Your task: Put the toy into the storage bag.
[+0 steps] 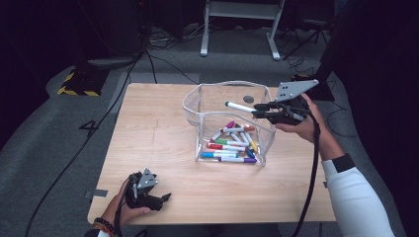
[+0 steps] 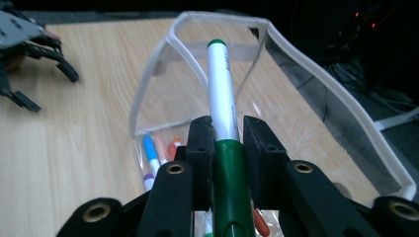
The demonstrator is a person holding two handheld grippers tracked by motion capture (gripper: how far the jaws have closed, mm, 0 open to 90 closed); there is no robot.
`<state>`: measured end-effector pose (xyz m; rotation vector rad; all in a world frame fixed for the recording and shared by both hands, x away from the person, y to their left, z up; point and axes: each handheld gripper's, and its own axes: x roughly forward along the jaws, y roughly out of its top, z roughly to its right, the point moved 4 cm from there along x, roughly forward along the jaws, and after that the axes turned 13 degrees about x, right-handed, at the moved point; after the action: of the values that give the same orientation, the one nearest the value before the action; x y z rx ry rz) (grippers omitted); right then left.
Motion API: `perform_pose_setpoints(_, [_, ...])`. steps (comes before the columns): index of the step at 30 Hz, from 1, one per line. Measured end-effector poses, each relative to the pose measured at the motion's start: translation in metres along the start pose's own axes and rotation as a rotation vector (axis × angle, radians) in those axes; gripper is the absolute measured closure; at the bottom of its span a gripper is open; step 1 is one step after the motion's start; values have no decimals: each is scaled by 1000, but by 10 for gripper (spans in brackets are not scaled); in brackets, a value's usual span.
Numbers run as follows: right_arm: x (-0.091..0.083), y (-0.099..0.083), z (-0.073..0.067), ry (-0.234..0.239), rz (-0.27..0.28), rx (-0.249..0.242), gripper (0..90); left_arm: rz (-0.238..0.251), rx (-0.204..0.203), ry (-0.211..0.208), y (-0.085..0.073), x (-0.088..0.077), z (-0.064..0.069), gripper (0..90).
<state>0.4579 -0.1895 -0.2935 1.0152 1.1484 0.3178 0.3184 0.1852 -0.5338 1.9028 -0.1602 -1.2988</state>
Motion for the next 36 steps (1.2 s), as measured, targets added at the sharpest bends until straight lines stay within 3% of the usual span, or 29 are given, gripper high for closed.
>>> perform_pose_setpoints(7, [35,-5,19,13,-110,23,743,0,2,-2,0,0,0,136])
perform_pose_setpoints(13, [58,-11,27,10,-224,34,743,0,2,-2,0,0,0,136])
perform_pose_setpoints(23, [74,-22,24,84,-378,21,741,0,2,-2,0,0,0,136])
perform_pose_setpoints(25, [75,-23,24,78,-386,34,736,-1,3,-2,0,0,0,136])
perform_pose_setpoints(27, [75,-23,24,68,-394,36,663,0,3,0,0,0,0,137])
perform_pose_setpoints(29, [75,-23,27,24,-392,59,624,-1,3,0,0,0,0,136])
perform_pose_setpoints(36, [64,-20,32,-26,-316,71,449,-1,3,0,0,0,0,136])
